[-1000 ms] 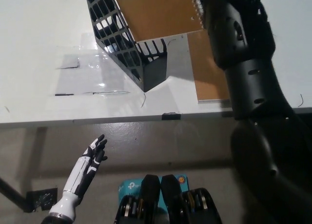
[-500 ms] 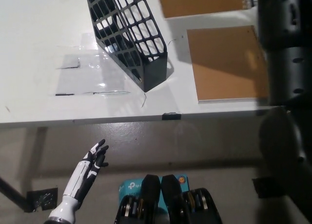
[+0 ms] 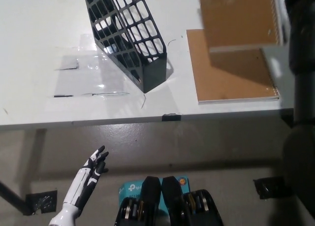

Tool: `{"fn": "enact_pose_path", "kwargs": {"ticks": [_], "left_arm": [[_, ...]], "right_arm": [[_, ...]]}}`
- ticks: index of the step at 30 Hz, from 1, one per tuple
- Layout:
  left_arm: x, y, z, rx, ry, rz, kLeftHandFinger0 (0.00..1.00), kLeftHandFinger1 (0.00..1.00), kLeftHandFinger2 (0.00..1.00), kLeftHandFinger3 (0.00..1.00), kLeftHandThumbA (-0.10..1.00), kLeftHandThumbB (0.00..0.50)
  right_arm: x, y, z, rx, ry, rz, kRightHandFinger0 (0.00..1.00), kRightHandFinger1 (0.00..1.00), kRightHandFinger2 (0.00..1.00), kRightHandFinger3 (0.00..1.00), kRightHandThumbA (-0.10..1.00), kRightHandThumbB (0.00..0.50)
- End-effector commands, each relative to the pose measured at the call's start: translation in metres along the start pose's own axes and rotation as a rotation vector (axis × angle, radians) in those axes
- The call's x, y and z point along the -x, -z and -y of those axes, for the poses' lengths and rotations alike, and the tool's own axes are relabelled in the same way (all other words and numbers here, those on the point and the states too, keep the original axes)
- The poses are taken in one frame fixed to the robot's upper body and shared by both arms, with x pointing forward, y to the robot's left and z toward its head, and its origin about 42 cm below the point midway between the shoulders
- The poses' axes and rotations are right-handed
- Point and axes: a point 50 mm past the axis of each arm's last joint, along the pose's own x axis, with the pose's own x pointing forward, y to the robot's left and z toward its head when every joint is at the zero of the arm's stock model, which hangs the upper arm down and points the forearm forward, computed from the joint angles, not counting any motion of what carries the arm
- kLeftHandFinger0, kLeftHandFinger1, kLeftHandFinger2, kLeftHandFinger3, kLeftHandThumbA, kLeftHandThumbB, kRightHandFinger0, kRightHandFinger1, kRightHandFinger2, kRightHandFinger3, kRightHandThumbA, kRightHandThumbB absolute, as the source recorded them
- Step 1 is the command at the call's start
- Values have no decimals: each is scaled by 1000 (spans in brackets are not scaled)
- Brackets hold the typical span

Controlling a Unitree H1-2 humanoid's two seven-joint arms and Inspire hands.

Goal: Use the right hand to pick up a book from the book holder on the left side and put it on another book on the right side

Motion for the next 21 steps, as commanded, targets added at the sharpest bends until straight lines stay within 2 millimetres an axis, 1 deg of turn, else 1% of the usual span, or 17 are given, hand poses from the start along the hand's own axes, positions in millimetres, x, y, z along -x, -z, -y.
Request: {"fn": "enact_pose_path", "kwargs": {"ticks": [1, 2, 3, 4, 5, 6, 7, 9, 10, 13, 14, 16, 17, 18, 19, 21], "left_arm": [[-1, -7, -1, -25, -7, 54, 839, 966, 948, 978, 984, 128], [-1, -7, -1, -30, -8, 58, 835, 962, 947, 976, 989, 128], [-1, -7, -1, -28, -9, 57, 833, 961, 947, 975, 992, 131], [-1, -8, -1, -25, -9, 56, 833, 961, 947, 975, 992, 131], [-1, -8, -1, -13, -8, 48, 840, 967, 949, 977, 988, 142], [-1, -8, -1, -12, -6, 49, 845, 970, 949, 979, 986, 137], [-2, -8, -1, -12, -4, 55, 846, 970, 949, 980, 983, 134], [-2, -8, -1, -10, -4, 55, 848, 971, 949, 979, 978, 134], [-2, -9, -1, -3, -4, 54, 849, 974, 954, 978, 964, 134], [-2, -9, -2, -3, -5, 55, 851, 977, 955, 978, 960, 133], [-3, -9, -3, -11, -5, 61, 841, 972, 954, 977, 966, 132], [-3, -9, -2, -19, -6, 71, 828, 962, 949, 974, 975, 131], [-3, -8, -3, -21, -5, 74, 825, 961, 948, 973, 977, 131], [-3, -9, -2, -17, -5, 72, 824, 960, 947, 972, 978, 132], [-3, -9, -3, -16, -9, 72, 824, 961, 945, 969, 978, 131], [-2, -9, -3, -10, -11, 59, 834, 968, 943, 966, 980, 140]], "right_arm": [[-10, -9, -16, -75, -39, 51, 0, 368, 926, 1000, -100, 57], [-11, -6, -14, -76, -35, 45, 0, 356, 900, 1000, -100, 22], [-12, 4, -8, -78, -27, 25, 0, 410, 860, 1000, -100, 53], [-13, 9, -6, -75, -22, 19, 0, 415, 843, 1000, -100, 55], [-14, 17, 0, -80, 10, -11, 0, 411, 828, 1000, -100, 71], [-15, 19, 1, -82, 19, -17, 0, 409, 857, 1000, -100, 77], [-16, 28, 8, -103, 57, -50, 0, 406, 891, 1000, -100, 74], [-17, 30, 11, -107, 70, -59, 0, 398, 879, 1000, -100, 69], [-17, 34, 15, -111, 96, -75, 0, 396, 874, 1000, -100, 68], [-18, 35, 23, -115, 129, -90, 0, 408, 885, 1000, -100, 69], [-18, 35, 27, -104, 142, -89, 0, 416, 895, 1000, -100, 79], [-19, 31, 32, -83, 160, -77, 0, 430, 926, 1000, -100, 72], [-19, 30, 35, -75, 167, -71, 0, 392, 904, 1000, -100, 57], [-19, 26, 38, -64, 159, -63, 0, 401, 895, 1000, -100, 67], [-21, 19, 40, -42, 168, -54, 0, 423, 912, 1000, -100, 71], [-23, 8, 44, -8, 163, -41, 0, 421, 878, 1000, -100, 74]]}}
